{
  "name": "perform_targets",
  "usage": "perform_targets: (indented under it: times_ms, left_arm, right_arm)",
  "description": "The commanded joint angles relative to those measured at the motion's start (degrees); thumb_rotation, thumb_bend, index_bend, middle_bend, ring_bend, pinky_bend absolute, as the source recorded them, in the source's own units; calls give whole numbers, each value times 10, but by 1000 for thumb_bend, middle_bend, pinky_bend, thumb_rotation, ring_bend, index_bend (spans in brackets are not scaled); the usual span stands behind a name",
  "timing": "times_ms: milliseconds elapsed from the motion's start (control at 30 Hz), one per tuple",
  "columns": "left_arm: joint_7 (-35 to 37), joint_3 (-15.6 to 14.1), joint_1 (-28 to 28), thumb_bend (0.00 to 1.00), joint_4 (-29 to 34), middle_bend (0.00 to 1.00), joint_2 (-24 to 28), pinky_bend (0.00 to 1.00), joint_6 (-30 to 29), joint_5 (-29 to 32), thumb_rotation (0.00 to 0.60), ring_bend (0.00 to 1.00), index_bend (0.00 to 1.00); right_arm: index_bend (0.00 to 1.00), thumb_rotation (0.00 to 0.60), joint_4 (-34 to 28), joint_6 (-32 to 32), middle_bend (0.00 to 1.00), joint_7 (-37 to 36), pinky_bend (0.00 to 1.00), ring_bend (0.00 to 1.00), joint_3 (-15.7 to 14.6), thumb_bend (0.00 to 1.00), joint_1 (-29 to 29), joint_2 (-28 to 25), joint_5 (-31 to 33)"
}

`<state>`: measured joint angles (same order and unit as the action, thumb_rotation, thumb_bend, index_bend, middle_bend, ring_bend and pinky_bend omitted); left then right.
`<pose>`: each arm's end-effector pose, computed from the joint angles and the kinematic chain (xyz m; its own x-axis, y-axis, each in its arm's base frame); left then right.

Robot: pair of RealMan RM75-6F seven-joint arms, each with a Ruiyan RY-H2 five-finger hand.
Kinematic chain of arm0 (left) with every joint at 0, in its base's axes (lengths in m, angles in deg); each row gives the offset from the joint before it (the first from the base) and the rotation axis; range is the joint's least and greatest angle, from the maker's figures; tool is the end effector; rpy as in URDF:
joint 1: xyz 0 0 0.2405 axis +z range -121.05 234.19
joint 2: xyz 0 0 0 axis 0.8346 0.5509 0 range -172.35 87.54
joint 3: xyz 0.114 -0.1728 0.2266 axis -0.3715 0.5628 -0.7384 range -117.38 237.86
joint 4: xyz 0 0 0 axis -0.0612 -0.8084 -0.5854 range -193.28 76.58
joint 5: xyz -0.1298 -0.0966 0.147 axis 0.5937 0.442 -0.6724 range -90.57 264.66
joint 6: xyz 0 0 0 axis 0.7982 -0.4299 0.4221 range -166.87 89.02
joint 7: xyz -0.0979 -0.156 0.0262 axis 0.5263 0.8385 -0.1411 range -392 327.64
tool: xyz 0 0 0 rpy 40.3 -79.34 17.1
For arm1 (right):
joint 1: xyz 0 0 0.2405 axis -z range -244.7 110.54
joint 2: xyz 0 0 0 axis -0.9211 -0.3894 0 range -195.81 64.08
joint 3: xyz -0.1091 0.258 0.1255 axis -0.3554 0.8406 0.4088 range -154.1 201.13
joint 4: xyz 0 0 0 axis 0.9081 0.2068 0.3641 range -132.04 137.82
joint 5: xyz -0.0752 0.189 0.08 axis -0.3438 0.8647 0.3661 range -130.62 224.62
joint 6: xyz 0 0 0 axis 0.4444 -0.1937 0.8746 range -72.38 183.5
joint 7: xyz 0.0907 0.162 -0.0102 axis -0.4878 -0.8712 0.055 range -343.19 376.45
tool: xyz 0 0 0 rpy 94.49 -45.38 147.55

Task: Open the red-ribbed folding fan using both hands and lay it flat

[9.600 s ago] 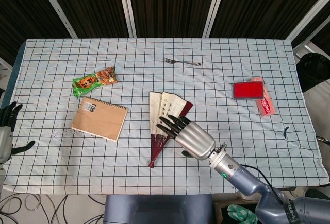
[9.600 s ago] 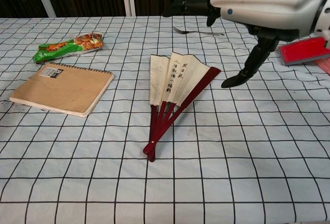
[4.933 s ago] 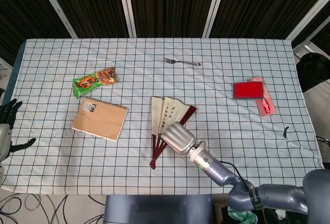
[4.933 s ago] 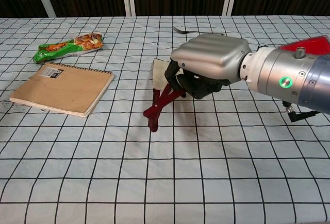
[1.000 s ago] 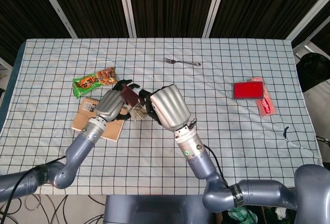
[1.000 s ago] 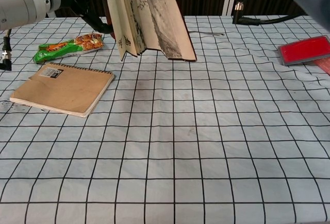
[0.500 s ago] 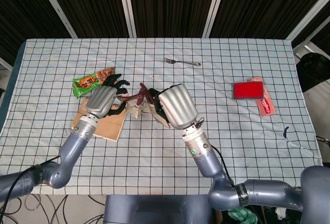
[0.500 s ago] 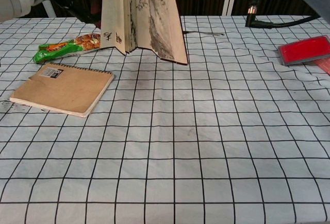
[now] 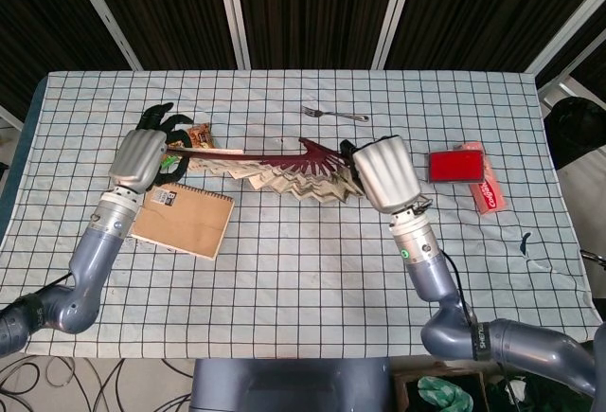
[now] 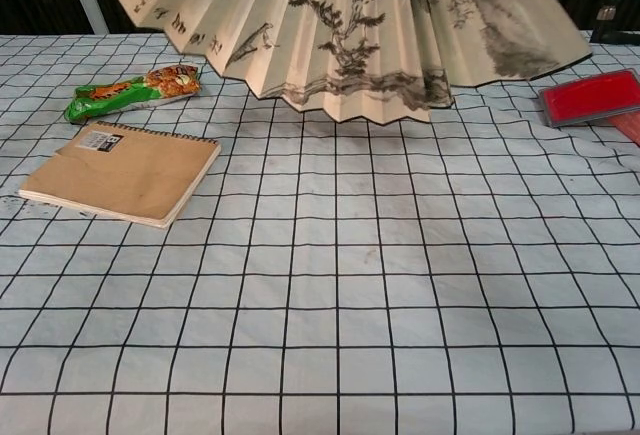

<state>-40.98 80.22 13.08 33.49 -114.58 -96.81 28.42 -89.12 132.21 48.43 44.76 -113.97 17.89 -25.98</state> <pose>-0.1558 0.4728 0.1139 0.2425 0.0623 0.9681 0.9389 -0.2664 -0.2181 -0.0644 -0.4444 0.0971 0.3609 0.3657 0.8579 -0.7761 -0.3924 0.4937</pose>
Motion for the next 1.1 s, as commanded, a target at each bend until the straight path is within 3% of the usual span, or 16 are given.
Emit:
perform_targets:
  times_ms: [33,467,1100]
  left_arm:
    - [3,2,2,498,2,226,0,0,-2,15,600,0,603]
    - [-22,1,-14,498,-3,226,-32,0,-25,15,600,0,602]
    - [-20,-4,-19,499,-32,226,-73,0,-47,9,600,0,602]
  right_arm:
    - [896,600,11,7,900,-6,879,945,0,655,9,-5,2]
    - [896,600,48,16,900,-24,879,944,0,654,21,-2,5]
    - [896,600,103,21,900,-31,879,943,-25,654,37,22,-8]
